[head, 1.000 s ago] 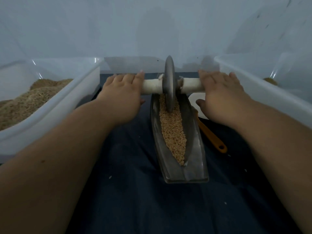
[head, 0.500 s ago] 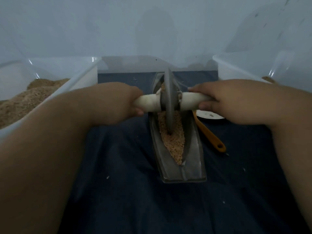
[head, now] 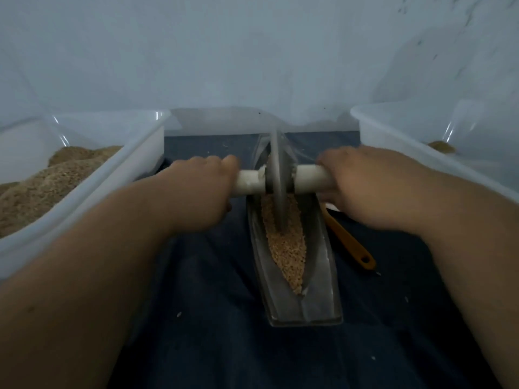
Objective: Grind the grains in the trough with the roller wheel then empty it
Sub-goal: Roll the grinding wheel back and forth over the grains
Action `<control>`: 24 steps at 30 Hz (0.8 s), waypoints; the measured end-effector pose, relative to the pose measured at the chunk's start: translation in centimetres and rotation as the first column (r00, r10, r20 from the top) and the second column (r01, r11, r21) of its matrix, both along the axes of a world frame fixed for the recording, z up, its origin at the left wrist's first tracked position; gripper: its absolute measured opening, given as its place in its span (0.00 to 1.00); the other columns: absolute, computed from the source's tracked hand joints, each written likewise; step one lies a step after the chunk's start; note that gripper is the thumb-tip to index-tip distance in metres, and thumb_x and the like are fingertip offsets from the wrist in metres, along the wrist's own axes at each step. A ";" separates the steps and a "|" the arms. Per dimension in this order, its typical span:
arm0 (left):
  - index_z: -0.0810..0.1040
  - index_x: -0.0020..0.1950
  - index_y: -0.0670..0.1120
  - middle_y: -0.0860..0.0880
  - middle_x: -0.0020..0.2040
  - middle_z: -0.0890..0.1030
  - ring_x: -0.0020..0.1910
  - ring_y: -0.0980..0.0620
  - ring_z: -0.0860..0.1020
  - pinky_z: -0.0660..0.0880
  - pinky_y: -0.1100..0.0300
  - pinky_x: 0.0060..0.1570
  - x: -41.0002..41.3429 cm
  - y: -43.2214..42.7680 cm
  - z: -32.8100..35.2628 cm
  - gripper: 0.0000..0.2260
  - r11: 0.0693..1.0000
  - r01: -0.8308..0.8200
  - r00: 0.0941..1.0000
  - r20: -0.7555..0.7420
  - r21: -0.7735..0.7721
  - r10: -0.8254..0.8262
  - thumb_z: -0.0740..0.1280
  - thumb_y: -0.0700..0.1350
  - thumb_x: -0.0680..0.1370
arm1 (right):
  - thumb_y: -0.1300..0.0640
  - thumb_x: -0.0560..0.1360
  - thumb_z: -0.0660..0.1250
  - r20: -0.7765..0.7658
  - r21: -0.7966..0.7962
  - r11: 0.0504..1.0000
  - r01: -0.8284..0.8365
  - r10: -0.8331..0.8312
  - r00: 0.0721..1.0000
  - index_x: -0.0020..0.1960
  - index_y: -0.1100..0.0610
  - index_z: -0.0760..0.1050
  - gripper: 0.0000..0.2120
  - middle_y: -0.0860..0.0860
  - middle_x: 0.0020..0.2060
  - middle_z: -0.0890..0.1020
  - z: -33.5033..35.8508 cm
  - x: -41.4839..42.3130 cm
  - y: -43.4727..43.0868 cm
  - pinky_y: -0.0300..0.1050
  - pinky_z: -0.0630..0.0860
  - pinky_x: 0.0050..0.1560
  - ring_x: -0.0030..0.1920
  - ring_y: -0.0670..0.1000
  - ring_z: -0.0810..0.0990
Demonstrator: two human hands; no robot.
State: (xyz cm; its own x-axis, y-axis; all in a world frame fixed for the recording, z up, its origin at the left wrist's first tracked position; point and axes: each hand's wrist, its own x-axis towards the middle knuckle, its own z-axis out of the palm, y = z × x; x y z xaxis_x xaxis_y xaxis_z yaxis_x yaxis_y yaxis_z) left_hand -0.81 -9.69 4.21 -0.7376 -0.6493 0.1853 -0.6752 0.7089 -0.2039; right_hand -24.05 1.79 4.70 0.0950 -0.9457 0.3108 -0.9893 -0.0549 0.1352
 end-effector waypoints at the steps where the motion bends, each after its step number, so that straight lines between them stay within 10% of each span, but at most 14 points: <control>1: 0.61 0.51 0.53 0.50 0.50 0.76 0.45 0.48 0.77 0.75 0.50 0.46 0.5 0.3 0.5 0.15 0.999 0.032 0.999 0.033 0.035 -0.033 0.68 0.52 0.74 | 0.47 0.75 0.66 -0.037 0.079 0.997 0.008 -0.005 0.999 0.53 0.48 0.67 0.11 0.46 0.41 0.74 0.5 0.1 1.0 0.46 0.72 0.35 0.36 0.46 0.72; 6: 0.57 0.43 0.58 0.55 0.38 0.71 0.34 0.59 0.72 0.69 0.59 0.34 2.1 1.6 1.3 0.15 0.986 0.038 0.984 0.167 0.160 -0.065 0.65 0.52 0.70 | 0.57 0.79 0.60 -0.152 0.265 0.964 0.026 0.016 0.988 0.57 0.51 0.67 0.07 0.39 0.39 0.65 1.8 1.1 2.8 0.28 0.66 0.33 0.30 0.40 0.64; 12: 0.61 0.48 0.53 0.53 0.46 0.70 0.44 0.49 0.73 0.72 0.51 0.48 -0.4 1.0 0.0 0.10 0.998 -0.056 0.998 -0.017 -0.035 0.056 0.63 0.45 0.75 | 0.60 0.73 0.66 0.026 0.052 0.996 0.071 -0.072 0.997 0.57 0.50 0.68 0.15 0.50 0.46 0.75 -0.5 0.3 0.3 0.50 0.75 0.42 0.43 0.51 0.75; 17: 0.64 0.65 0.46 0.45 0.58 0.70 0.56 0.42 0.69 0.63 0.48 0.59 -2.5 -0.1 -2.0 0.20 0.951 -0.178 0.980 -0.132 -0.252 0.149 0.59 0.42 0.73 | 0.59 0.72 0.66 -0.027 -0.172 0.965 0.196 -0.204 0.979 0.59 0.54 0.69 0.17 0.53 0.47 0.73 -2.9 -0.5 -3.4 0.48 0.59 0.41 0.45 0.56 0.72; 24: 0.64 0.53 0.49 0.47 0.52 0.76 0.49 0.44 0.76 0.71 0.50 0.48 -1.4 -0.7 -0.6 0.13 0.987 -0.094 0.994 -0.074 -0.134 0.084 0.66 0.50 0.75 | 0.56 0.71 0.68 -0.038 -0.082 0.988 0.129 -0.133 0.990 0.47 0.51 0.66 0.11 0.49 0.37 0.72 -1.5 -0.3 -2.5 0.48 0.73 0.35 0.35 0.51 0.72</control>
